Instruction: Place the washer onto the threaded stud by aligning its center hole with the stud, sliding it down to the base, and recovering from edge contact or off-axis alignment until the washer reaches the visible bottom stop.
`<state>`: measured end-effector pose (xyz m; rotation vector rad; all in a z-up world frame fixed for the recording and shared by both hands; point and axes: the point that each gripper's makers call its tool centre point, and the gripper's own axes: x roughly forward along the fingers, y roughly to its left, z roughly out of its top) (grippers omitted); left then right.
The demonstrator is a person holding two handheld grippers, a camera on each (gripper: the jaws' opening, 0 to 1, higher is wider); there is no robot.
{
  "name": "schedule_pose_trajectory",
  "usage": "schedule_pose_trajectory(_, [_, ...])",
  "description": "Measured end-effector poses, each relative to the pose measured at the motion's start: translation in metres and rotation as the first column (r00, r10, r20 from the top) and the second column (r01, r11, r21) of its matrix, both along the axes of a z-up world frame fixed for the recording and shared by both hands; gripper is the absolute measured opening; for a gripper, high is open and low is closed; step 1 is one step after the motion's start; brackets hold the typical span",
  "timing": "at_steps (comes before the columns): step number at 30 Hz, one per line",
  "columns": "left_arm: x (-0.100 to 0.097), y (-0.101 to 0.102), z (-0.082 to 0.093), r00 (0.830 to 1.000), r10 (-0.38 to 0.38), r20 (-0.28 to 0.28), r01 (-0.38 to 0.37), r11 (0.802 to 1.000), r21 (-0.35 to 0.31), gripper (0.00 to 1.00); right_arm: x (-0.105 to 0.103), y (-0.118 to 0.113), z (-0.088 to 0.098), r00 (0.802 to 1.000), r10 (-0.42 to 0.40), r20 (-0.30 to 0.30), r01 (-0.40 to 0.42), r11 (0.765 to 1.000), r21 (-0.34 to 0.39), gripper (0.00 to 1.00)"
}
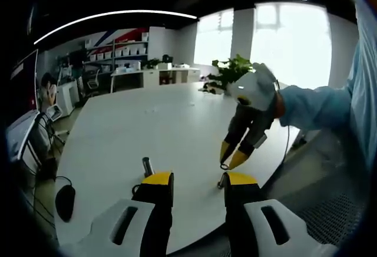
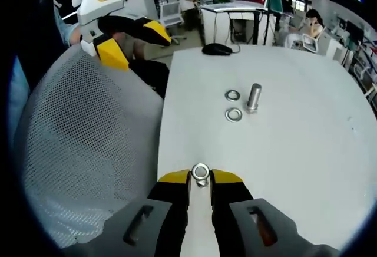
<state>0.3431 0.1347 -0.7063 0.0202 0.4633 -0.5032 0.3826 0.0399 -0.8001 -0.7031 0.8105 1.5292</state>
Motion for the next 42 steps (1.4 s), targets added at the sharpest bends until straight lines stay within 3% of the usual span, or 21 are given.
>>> schedule_pose_trajectory(10, [0.000,0.000,0.000,1.000,0.002,-0.001,-0.002,1.000,-0.002,0.32,-0.001,-0.004,-0.008,0.999,0.025,0.021,-0.024,0.999,-0.045,0.14])
schedule_pose_trajectory(42, [0.000,0.001,0.000,1.000,0.002,0.003,-0.002,1.000,-0.002,0.32,-0.004,-0.004,-0.018,0.998,0.046,0.045,-0.042,0.996,-0.078,0.14])
